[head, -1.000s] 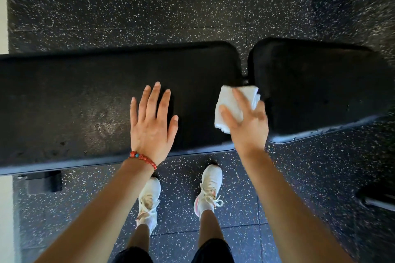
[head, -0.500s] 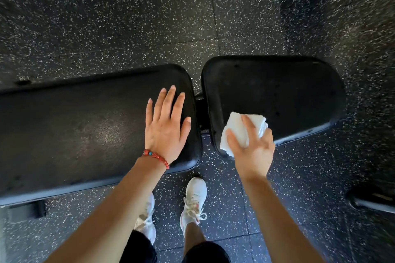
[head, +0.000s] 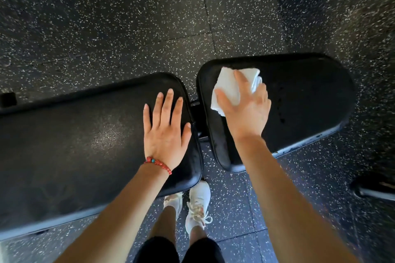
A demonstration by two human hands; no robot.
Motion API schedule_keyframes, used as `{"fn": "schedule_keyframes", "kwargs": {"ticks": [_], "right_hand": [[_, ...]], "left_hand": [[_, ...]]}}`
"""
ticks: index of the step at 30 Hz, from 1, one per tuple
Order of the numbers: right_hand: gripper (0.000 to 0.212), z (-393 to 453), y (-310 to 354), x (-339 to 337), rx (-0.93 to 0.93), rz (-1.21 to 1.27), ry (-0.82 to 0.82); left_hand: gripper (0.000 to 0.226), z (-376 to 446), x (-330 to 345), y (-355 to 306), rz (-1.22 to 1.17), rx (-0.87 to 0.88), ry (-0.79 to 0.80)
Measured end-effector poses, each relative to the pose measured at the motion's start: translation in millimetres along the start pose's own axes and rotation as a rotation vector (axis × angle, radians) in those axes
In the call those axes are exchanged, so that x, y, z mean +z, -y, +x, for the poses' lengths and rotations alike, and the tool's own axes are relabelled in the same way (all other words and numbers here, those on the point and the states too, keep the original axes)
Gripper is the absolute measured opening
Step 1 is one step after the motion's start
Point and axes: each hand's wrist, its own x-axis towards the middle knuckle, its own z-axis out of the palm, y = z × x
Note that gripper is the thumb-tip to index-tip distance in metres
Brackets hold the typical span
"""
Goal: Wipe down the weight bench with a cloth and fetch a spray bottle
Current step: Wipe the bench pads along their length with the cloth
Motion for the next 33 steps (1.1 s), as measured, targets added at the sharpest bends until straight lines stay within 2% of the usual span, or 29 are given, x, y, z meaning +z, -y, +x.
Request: {"fn": "schedule_keyframes", "kwargs": {"ticks": [4,7,11,17,24,26,29,33], "right_hand": [[0.050,-65,-12,-4,-0.088,-0.030,-0.045],[0.046,-82,-15,-3,-0.133,-0.080,-0.032],[0.047,-46,0,1,-0.123,-0.049,-0.044],[0.051,37,32,9,0.004,0.012,0.027],[0.054,49,6,-6,-0.143,-0.025,0.100],[0.056,62,-22,-18,-0.108,-0.049,0.083],[0.068,85,-76,-43,0.044,-0.078,0.051],[0.056,92,-94,-50,0.144,-0.024,0.010]], "left_hand": [[0.055,-1,-2,-1,0.010,-0.013,0.014],[0.056,0,-2,0,0.008,-0.008,0.021],[0.056,2,-1,0,0.001,-0.013,0.026],[0.054,4,-4,-4,-0.032,-0.025,-0.018],[0.051,33,-8,-35,-0.107,0.030,-0.059],[0.051,41,-6,-47,-0.121,0.047,-0.047],[0.054,50,-1,-65,-0.112,0.043,0.008],[0.057,57,6,-75,-0.086,0.023,0.044]]}}
